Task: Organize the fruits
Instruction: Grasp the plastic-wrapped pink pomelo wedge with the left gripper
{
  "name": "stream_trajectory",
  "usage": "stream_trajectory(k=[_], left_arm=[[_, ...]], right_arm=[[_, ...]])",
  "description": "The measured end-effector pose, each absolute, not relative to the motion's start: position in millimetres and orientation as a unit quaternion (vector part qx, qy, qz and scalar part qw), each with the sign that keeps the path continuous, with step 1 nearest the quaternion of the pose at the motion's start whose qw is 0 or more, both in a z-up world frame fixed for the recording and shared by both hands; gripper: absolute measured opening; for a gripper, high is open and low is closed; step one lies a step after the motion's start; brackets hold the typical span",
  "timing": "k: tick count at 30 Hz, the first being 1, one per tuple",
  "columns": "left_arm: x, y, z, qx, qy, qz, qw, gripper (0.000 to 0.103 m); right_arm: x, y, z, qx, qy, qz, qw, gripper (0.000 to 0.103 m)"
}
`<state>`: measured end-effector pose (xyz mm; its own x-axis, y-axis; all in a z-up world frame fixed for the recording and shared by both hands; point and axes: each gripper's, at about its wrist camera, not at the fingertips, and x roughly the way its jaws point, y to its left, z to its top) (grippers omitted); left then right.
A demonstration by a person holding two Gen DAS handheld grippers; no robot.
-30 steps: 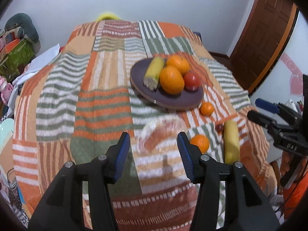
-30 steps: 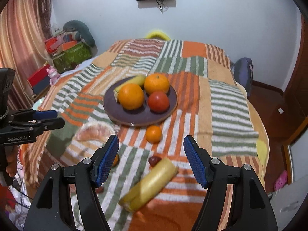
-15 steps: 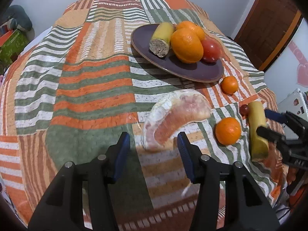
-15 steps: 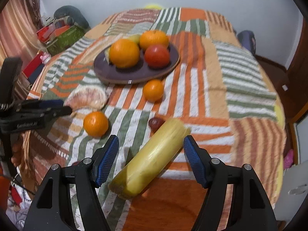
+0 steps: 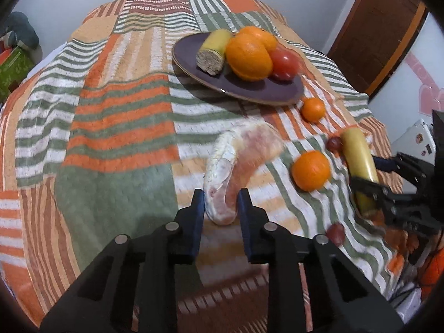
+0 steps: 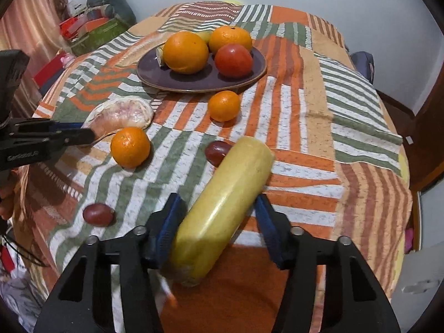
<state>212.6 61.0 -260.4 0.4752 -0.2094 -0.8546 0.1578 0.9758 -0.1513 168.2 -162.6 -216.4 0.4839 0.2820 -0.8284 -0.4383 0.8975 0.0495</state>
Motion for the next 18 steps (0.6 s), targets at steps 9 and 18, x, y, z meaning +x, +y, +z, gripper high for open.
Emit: stream_trajectory(k=[9,18], left_arm=[[190,36,-257,-0.01,0.52,-0.132,0.844,0.027],[217,31,-262,0.041,0.527,-0.117,0.841,0.049]], right_arm=[[171,-186,-211,-0.09,0.462,0.2,0.859,0.033],[186,-187,-209,-0.067,0.467,0.208,0.857,0.033]])
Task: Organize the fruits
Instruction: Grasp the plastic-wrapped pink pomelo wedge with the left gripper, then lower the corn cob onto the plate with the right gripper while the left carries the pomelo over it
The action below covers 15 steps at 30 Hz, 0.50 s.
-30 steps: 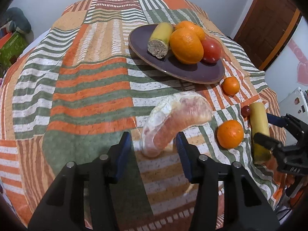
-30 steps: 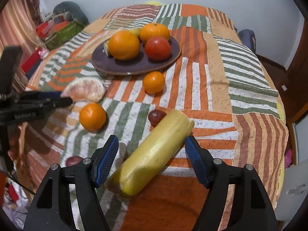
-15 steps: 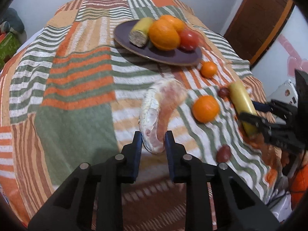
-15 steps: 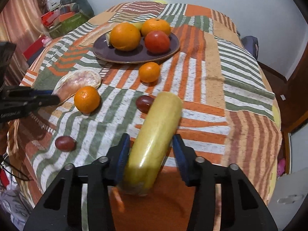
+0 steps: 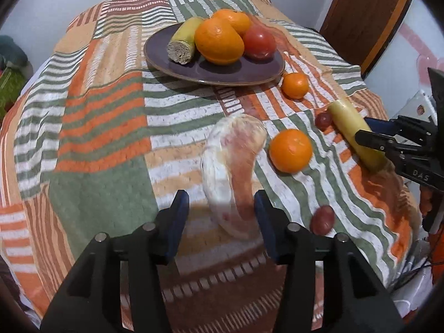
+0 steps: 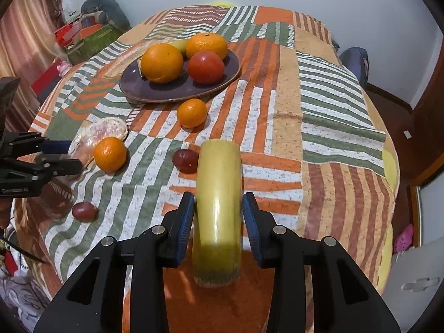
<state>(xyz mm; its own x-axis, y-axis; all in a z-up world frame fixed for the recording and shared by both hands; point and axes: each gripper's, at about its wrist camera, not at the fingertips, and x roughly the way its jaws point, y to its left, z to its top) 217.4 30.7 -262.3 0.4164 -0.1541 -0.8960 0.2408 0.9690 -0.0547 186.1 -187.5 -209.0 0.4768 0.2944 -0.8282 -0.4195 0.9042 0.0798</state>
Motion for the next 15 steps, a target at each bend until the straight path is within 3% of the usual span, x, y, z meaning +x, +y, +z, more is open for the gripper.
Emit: stream_trajectory(k=[12,15], left_arm=[[251,17,-272,0.067,0.51,-0.128,0.848,0.052],[251,16,-271,0.063,0.507,-0.126,0.851,0.043]], right_arm=[[206,-182,-218,-0.055,0.47,0.22,0.853,0.034],[206,-185,-217,-0.043,0.469,0.218,0.855,0.034]])
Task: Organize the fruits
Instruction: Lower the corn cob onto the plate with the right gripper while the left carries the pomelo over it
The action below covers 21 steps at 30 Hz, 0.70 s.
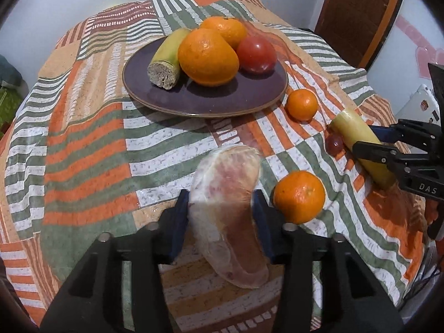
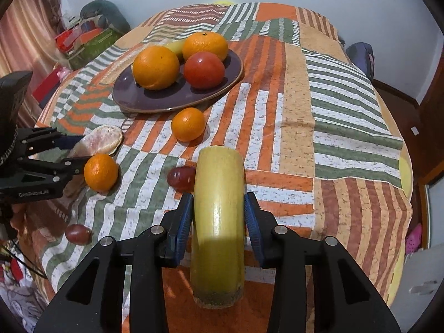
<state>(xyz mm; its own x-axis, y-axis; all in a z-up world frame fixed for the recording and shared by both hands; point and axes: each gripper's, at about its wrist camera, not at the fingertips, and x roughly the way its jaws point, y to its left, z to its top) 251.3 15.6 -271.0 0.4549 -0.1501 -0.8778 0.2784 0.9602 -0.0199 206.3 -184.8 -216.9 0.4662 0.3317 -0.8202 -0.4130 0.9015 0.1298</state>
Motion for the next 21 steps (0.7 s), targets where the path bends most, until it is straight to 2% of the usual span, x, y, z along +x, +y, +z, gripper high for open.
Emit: stream_trajectory(k=[11,21], left_arm=[[232,37,-255,0.036,0.492,-0.095,0.865,0.042],[218,59,-198,-0.009,0.427,-0.073,0.901,0.042]], right_arm=[[194,-193,-188,-0.035,0.432,0.206,0.877,0.034],[193,-189,-153,-0.031,0.392,0.208,0.896,0.034]])
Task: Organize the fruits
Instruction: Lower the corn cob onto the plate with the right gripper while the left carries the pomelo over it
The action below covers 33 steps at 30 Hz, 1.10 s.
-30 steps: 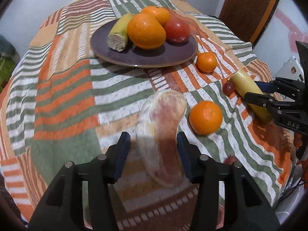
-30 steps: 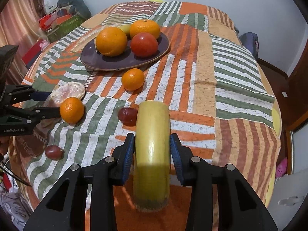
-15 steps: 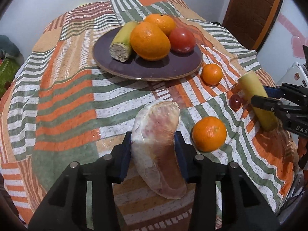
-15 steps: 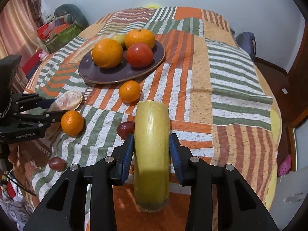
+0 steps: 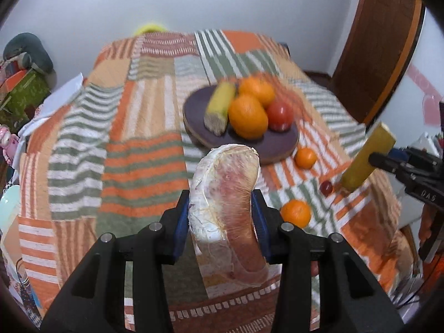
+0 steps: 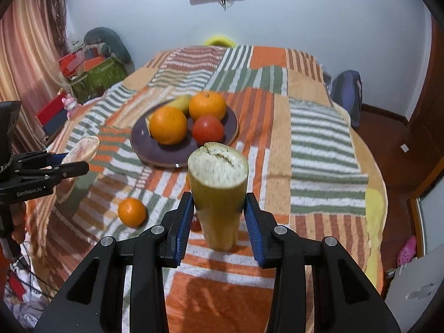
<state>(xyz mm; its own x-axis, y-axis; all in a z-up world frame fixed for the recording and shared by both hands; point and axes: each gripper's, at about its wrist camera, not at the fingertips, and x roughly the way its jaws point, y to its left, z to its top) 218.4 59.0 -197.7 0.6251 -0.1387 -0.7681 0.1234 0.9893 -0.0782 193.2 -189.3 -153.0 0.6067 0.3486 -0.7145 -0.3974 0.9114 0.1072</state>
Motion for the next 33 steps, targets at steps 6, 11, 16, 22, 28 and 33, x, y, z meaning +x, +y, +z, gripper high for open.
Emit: stream_trajectory(k=[6,11,16,22,28,33], left_arm=[[225,60,-174,-0.024,0.397,-0.074,0.915,0.042],[236,58,-167,-0.03,0.384,-0.071,0.92,0.042],[253,60,-168,-0.043,0.384,-0.071,0.919,0.042],[274,59,-172,-0.047,0.384,-0.073,0.919,0.042],[292,58,-176,-0.045,0.382,-0.074,0.92,0.042],[307,58,-182,-0.053,0.382,-0.075,0.92,0.042]], right_arm=[[202,-182,-138,-0.028,0.371,0.215,0.903,0.034],[212,-172,-130,-0.027,0.359,0.225,0.906,0.034],[221,-158,-125,-0.04,0.349,0.236,0.906,0.034],[235,-145,-129,-0.047,0.351,0.243,0.903,0.034],[249,-133,-137,-0.047,0.36,0.251,0.897,0.034],[263,-122,-150,-0.048,0.376,0.257,0.889,0.034]])
